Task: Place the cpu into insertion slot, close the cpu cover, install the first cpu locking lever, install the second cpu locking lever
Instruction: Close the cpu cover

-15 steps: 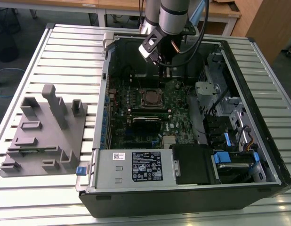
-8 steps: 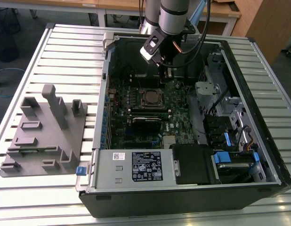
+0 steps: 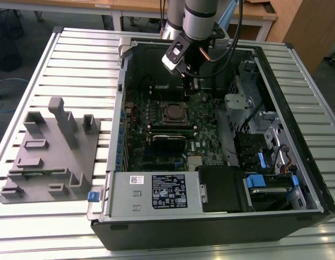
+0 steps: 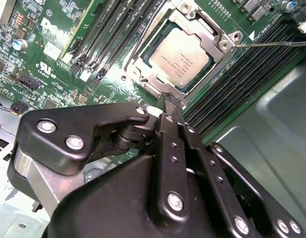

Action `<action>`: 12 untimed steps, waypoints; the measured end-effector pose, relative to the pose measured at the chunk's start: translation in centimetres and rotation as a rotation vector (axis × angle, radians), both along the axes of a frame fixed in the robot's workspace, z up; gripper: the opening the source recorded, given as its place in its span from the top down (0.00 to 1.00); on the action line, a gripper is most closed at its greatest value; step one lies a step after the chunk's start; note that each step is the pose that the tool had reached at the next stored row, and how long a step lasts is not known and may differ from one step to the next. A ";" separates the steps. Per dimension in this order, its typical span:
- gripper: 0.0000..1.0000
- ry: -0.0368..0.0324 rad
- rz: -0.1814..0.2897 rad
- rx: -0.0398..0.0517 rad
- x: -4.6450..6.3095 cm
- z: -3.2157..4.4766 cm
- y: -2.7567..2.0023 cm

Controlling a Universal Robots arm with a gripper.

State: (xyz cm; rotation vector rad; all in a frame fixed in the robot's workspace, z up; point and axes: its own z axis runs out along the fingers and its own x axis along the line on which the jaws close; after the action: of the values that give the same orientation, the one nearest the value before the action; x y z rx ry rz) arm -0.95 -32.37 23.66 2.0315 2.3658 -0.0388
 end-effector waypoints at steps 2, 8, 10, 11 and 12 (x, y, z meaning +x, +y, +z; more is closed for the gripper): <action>0.90 0.0000 0.018 0.0001 0.0 0.00 0.00; 0.90 0.0000 0.119 0.0002 0.0 0.00 0.00; 0.90 0.0000 0.154 0.0002 0.0 0.00 0.00; 0.90 0.0000 0.174 0.0002 0.0 -0.01 0.00; 0.90 0.0000 0.192 0.0002 0.0 -0.01 0.00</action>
State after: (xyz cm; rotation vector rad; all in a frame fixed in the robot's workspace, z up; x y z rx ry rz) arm -0.95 -32.37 23.65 1.7939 2.5481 -0.0348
